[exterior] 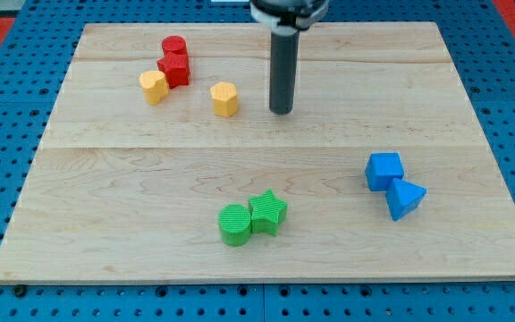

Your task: Place the hand to the right of the blue blocks

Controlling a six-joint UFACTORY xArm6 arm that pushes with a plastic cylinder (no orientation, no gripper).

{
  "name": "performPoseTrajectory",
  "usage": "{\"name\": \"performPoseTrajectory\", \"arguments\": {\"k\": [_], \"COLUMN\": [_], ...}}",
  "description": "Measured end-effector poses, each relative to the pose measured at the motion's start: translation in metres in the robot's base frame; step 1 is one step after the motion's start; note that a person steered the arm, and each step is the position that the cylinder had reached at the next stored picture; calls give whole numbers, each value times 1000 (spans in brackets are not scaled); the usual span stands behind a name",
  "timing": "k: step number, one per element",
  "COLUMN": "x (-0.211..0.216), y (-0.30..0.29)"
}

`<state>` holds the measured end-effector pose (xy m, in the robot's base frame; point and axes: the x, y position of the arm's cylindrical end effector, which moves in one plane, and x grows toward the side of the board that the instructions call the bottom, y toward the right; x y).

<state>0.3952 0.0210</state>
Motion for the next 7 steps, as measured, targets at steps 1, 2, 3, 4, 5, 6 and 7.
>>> {"name": "performPoseTrajectory", "arguments": {"k": [1,2,3,4,5,6,7], "x": [-9,-55,-71,-70,-70,-70,-70], "y": [-64,-77,-71,19,24,41,57]}}
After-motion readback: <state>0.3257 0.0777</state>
